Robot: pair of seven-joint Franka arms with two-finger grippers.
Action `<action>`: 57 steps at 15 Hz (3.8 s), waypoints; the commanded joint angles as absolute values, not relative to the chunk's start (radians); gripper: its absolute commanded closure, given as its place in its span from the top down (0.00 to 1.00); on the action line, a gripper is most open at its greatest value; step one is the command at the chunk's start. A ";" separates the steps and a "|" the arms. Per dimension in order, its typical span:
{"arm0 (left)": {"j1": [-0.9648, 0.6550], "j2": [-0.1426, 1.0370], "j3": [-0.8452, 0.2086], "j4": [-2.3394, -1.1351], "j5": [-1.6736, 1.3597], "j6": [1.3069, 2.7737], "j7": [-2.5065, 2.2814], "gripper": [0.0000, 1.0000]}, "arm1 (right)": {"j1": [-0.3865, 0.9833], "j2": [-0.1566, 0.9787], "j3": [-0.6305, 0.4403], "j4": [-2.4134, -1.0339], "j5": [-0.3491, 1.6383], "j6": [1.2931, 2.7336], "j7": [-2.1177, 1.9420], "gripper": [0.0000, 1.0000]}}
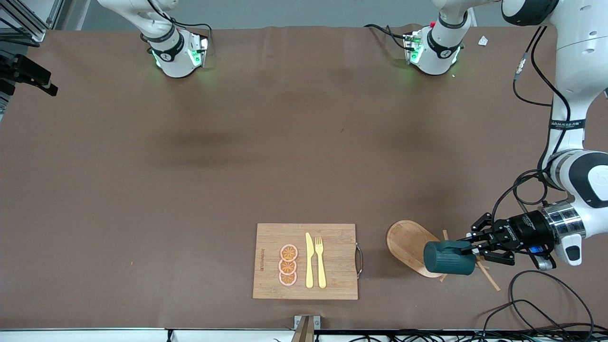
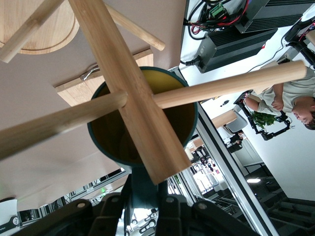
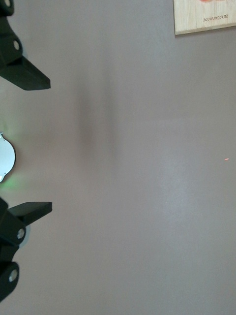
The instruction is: Pass cup and hang on rack
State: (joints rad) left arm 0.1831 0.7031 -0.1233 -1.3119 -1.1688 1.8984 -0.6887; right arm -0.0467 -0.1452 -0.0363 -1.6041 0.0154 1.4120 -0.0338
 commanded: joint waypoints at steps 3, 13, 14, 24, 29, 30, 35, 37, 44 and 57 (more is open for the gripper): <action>0.187 0.696 -0.120 -1.310 -1.186 1.887 -0.686 0.57 | -0.068 -0.149 -0.026 -1.605 0.020 1.404 -0.038 1.00; 0.201 0.536 -0.130 -1.305 -0.923 1.778 -0.827 0.99 | -0.063 -0.150 -0.020 -1.605 0.017 1.401 -0.041 1.00; 0.186 0.516 -0.132 -1.305 -0.851 1.778 -0.845 0.99 | -0.064 -0.152 -0.021 -1.605 0.017 1.401 -0.043 1.00; 0.149 0.428 -0.253 -1.312 -0.133 1.753 -0.677 1.00 | -0.069 -0.152 -0.026 -1.608 0.015 1.402 -0.041 1.00; 0.153 0.324 -0.285 -1.313 0.098 1.657 -0.491 1.00 | -0.066 -0.155 -0.021 -1.609 0.015 1.402 -0.041 1.00; 0.155 0.302 -0.284 -1.312 0.092 1.620 -0.442 1.00 | -0.069 -0.155 -0.025 -1.614 0.015 1.402 -0.040 1.00; 0.106 0.172 -0.246 -1.325 0.087 1.533 -0.332 1.00 | -0.077 -0.153 -0.028 -1.615 0.015 1.405 -0.041 1.00; 0.052 0.120 -0.191 -1.350 0.086 1.499 -0.272 1.00 | -0.084 -0.152 -0.028 -1.615 0.015 1.411 -0.041 1.00; -0.037 -0.029 -0.051 -1.508 0.000 1.482 -0.097 1.00 | -0.083 -0.153 -0.025 -1.615 0.015 1.414 -0.041 1.00; -0.038 -0.094 -0.097 -1.585 0.009 1.482 -0.118 1.00 | -0.080 -0.153 -0.023 -1.615 0.015 1.413 -0.043 1.00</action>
